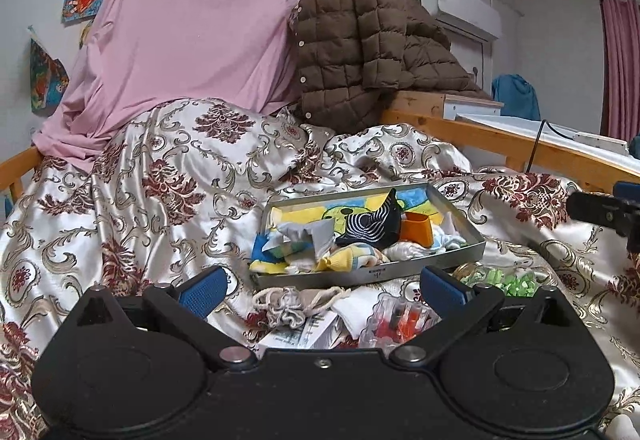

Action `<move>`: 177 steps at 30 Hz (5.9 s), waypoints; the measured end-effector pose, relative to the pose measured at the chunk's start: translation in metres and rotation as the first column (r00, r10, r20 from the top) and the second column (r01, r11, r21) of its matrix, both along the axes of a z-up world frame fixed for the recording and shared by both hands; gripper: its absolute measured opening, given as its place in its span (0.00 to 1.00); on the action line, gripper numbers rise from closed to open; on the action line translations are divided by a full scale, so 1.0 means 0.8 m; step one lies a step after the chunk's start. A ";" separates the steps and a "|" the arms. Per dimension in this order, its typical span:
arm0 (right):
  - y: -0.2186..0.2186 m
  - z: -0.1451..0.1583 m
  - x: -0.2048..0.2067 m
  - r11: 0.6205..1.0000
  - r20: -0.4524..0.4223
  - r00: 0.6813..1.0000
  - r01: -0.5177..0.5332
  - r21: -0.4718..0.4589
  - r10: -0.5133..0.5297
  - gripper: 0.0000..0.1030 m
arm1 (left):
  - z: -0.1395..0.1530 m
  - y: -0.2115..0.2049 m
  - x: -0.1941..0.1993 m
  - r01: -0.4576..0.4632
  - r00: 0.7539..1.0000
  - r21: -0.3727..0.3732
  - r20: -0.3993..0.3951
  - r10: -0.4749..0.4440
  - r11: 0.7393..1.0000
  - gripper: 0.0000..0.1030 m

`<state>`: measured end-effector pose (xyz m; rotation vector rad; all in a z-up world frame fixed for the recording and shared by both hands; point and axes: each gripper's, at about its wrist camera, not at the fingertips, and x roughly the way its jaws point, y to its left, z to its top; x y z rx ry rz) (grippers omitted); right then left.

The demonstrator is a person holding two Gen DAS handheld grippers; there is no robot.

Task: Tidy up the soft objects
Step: 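Raise both tools away from the tray over the clutter, then grasp the beige drawstring pouch with the left tool while the right tool grasps the white cloth, then carry the pouch and white cloth into the painted tray and open both tools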

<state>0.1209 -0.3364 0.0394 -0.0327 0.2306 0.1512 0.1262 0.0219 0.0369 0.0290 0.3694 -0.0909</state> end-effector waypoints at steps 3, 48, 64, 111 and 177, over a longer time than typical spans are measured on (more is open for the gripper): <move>0.000 -0.005 -0.005 1.000 -0.015 1.000 0.004 -0.009 -0.004 0.99 | -0.001 0.002 -0.004 -0.008 1.000 -0.004 -0.012 0.008 1.000 0.99; 0.075 -0.109 0.084 0.988 -0.366 0.918 -0.145 0.048 0.152 0.99 | -0.047 0.016 0.062 -0.192 0.883 0.074 -0.423 0.205 0.979 0.99; 0.093 -0.135 0.130 0.982 -0.372 0.911 -0.189 0.008 0.178 0.99 | -0.048 0.036 0.151 -0.137 0.923 0.050 -0.355 0.146 0.989 0.99; 0.173 -0.152 0.405 0.941 -0.656 0.710 -0.337 0.002 0.255 0.99 | -0.115 0.117 0.250 -0.128 0.859 -0.304 -0.509 -0.047 0.944 0.90; 0.134 -0.192 0.399 0.913 -0.684 0.607 -0.221 0.344 0.405 0.02 | -0.108 0.136 0.243 -0.140 0.876 -0.451 -0.471 -0.102 0.881 0.33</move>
